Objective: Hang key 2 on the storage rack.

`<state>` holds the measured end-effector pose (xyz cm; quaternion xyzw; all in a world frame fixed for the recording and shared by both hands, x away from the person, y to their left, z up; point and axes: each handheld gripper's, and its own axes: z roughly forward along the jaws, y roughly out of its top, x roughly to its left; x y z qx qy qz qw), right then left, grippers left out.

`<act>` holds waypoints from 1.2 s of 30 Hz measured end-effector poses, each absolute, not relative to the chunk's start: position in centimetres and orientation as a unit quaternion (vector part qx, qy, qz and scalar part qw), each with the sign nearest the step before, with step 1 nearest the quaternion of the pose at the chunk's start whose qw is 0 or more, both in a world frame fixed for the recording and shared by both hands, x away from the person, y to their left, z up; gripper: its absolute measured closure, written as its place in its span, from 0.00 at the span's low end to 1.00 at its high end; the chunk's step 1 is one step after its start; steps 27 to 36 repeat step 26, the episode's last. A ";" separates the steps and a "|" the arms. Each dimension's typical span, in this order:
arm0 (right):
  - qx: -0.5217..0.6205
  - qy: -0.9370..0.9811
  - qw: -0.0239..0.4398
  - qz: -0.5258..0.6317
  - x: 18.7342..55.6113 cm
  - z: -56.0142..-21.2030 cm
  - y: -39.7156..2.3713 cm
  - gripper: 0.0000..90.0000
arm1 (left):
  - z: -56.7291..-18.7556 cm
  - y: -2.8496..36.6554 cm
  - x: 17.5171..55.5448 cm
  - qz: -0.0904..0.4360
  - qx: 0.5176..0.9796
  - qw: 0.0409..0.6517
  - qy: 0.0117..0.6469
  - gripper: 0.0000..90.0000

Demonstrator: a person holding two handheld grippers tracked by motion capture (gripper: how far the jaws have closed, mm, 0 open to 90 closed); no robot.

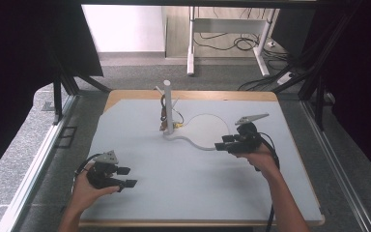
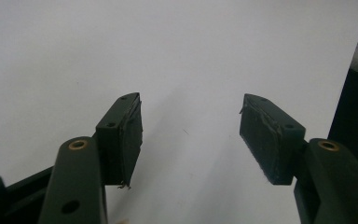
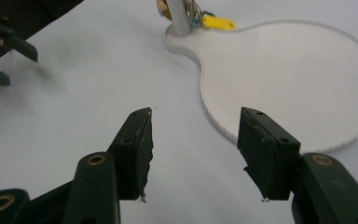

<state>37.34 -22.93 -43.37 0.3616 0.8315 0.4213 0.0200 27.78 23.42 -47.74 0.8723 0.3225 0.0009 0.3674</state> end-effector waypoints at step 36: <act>0.373 0.813 0.147 0.423 31.2 -49.4 -27.6 0.38 | -47.7 23.2 27.6 0.002 0.875 0.360 0.325 0.44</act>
